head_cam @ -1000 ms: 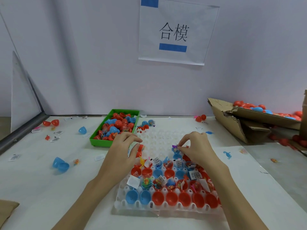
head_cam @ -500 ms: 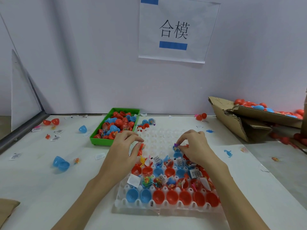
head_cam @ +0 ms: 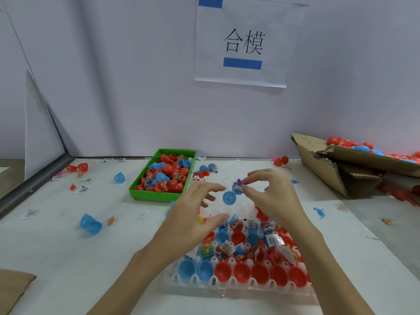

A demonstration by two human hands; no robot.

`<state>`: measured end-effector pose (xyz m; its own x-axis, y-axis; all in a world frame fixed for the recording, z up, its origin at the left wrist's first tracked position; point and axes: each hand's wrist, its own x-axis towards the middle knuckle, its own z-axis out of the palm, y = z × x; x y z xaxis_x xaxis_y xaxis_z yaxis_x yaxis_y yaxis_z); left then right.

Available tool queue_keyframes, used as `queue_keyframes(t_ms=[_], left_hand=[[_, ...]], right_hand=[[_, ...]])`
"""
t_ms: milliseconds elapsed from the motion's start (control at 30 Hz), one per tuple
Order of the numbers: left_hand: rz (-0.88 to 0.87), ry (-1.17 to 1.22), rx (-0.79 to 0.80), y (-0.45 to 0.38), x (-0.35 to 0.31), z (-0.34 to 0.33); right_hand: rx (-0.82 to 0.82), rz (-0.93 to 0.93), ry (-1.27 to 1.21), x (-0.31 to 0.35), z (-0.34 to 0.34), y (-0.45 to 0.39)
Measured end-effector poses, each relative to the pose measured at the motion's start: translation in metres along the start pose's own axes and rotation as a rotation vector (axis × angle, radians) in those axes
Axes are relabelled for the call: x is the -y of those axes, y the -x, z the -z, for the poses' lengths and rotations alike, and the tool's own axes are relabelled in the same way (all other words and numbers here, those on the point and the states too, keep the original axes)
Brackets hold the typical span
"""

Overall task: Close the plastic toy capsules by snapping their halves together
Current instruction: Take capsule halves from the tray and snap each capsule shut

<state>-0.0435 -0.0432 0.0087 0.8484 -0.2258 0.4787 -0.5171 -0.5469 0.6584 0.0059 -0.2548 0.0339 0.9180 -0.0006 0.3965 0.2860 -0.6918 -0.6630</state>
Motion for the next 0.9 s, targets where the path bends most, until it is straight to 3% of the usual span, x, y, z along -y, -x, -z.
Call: queue_keyframes(t_ms=[67,300,633,900], left_hand=[[0.012,-0.001,0.026,0.001,-0.004,-0.007],[0.134,0.147,-0.178,-0.001,-0.007,-0.010],[0.181,0.248,-0.247,-0.002,-0.007,-0.006],[0.191,0.379,-0.266,-0.004,-0.008,-0.005]], right_hand=[[0.072,-0.028,-0.072,0.007,-0.005,0.005],[0.109,-0.107,-0.205,0.016,-0.020,0.014],[0.056,0.118,-0.198,0.029,-0.023,0.028],[0.005,0.194,-0.250,0.031,-0.022,0.031]])
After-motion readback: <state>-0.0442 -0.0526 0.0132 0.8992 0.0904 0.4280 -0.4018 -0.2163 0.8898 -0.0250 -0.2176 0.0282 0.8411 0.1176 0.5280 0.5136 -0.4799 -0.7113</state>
